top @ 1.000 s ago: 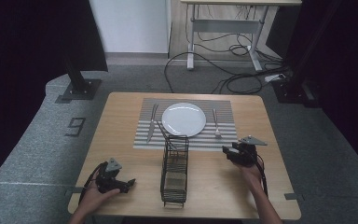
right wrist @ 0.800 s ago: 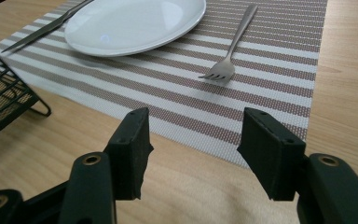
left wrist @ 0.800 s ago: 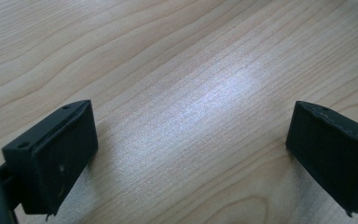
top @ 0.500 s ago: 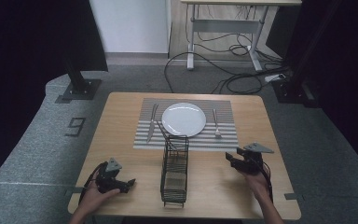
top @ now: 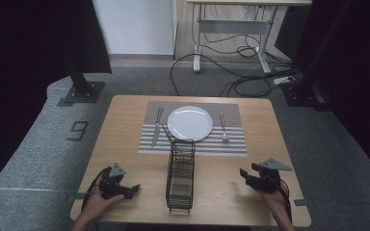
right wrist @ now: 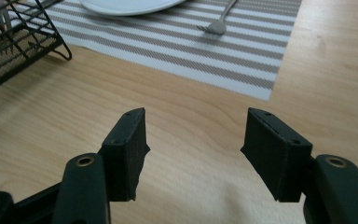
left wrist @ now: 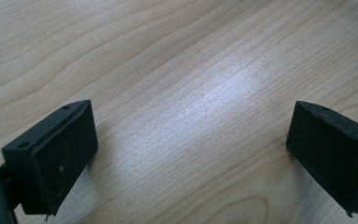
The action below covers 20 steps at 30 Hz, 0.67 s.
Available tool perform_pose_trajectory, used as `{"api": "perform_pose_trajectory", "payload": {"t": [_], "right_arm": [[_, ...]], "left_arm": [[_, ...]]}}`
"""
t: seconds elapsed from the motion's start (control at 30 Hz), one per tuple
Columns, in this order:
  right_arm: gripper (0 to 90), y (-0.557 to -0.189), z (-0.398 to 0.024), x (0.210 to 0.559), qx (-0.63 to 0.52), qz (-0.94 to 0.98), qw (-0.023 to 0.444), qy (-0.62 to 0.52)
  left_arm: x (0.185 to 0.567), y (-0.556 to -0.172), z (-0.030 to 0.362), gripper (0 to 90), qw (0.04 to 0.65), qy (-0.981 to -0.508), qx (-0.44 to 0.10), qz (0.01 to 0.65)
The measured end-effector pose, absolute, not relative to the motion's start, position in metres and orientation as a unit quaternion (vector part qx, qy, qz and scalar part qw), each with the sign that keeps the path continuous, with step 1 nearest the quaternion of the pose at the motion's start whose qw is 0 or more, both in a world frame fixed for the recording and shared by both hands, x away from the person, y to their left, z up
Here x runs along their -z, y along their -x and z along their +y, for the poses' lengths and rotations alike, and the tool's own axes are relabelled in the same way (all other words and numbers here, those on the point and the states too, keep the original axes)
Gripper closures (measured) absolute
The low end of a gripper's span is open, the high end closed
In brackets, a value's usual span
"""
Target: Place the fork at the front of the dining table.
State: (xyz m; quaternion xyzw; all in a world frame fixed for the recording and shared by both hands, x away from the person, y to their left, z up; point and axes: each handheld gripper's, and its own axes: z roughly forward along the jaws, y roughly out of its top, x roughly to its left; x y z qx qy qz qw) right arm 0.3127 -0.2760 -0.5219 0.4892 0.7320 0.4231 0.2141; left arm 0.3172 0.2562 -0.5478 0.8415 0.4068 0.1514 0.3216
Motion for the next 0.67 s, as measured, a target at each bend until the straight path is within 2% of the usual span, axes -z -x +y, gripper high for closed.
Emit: {"api": "perform_pose_trajectory", "payload": {"t": [0.2,0.67], "right_arm": [[39.0,-0.304,-0.284,0.532,-0.408,0.738,0.210,-0.494],[38.0,-0.309,-0.281,0.539,-0.388,0.746,0.208,-0.499]], "left_arm": [[0.548,-0.317,0.256,1.6,0.322,-0.842,-0.151,0.407],[0.548,-0.317,0.256,1.6,0.322,-0.842,-0.151,0.407]]}}
